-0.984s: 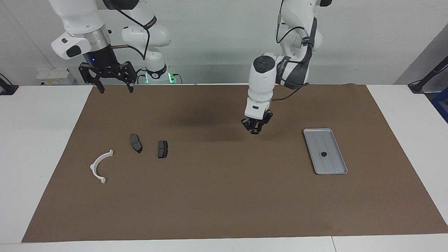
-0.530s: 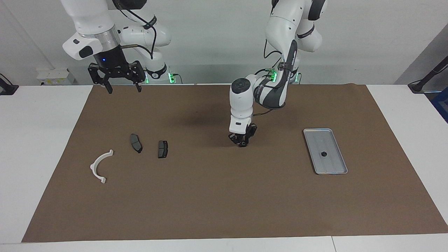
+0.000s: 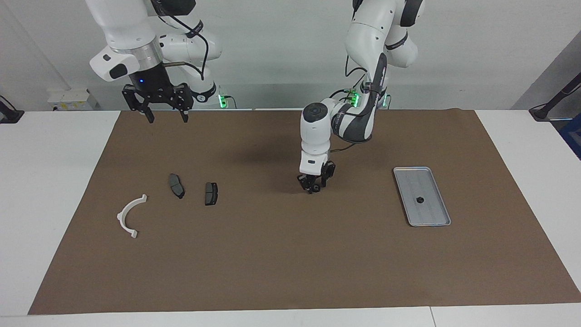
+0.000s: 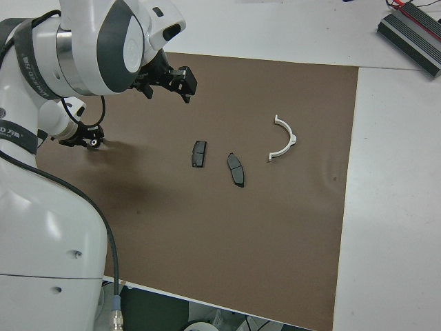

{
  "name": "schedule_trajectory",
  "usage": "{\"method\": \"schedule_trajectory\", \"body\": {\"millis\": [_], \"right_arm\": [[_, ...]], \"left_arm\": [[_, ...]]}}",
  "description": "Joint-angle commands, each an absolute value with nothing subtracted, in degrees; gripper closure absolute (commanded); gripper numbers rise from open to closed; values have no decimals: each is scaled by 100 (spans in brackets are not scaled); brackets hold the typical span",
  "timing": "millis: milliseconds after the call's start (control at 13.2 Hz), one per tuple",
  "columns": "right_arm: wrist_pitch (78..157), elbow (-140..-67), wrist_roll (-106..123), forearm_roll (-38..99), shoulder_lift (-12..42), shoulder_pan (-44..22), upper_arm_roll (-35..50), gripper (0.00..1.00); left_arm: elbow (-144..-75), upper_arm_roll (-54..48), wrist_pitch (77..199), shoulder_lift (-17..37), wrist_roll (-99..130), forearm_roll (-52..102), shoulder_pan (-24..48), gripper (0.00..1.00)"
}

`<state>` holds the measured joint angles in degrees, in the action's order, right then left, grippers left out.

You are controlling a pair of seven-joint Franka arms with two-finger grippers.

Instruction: Place bearing gear from tray to pile

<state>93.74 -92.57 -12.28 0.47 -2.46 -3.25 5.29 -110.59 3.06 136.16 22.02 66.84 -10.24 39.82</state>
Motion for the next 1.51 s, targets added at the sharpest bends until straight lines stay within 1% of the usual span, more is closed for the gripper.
{"method": "schedule_trajectory", "body": {"millis": [0,151,303,454,530,757,908,1060,1135,1211,1287,1438], "right_arm": [[10157,-9886,-2107,158,-282,-728,527,5],[10571,-9984,-2564,150,7,-992,527,4],[10879,-9976,-3248,141,297,-1264,527,4],[11204,-9949,-4083,62,710,-1650,527,4],[11406,-9932,-4574,27,938,-1896,519,4],[11952,-9713,-5823,-289,1650,-2424,519,4],[12119,-9423,-6361,-299,2081,-2645,519,4],[12120,-9186,-6687,-316,2433,-2942,510,4],[12068,-9028,-6949,-430,2696,-3153,484,4],[12067,-8722,-7318,-666,3029,-3303,492,4],[12067,-8493,-7608,-877,3293,-3357,518,4],[12059,-8289,-7813,-949,3585,-3488,519,4]], "left_arm": [[-11039,299,13204,1752,6173,-1090,3675,0],[-10996,246,12458,1146,5113,-714,3184,0],[-10628,316,11484,757,3524,-65,2579,0],[-10092,325,10647,747,1984,149,1788,0],[-10029,325,10609,773,1516,149,1480,0],[-10326,325,11292,773,477,176,705,0],[-10441,325,11591,878,81,176,432,0],[-10703,325,12134,1089,-26,176,317,0],[-10888,325,12460,1133,-35,176,308,0],[-11038,325,12715,1221,-44,176,255,0],[-11135,325,12909,1291,-44,176,237,0],[-11258,325,13086,1371,-35,176,246,0]]}}
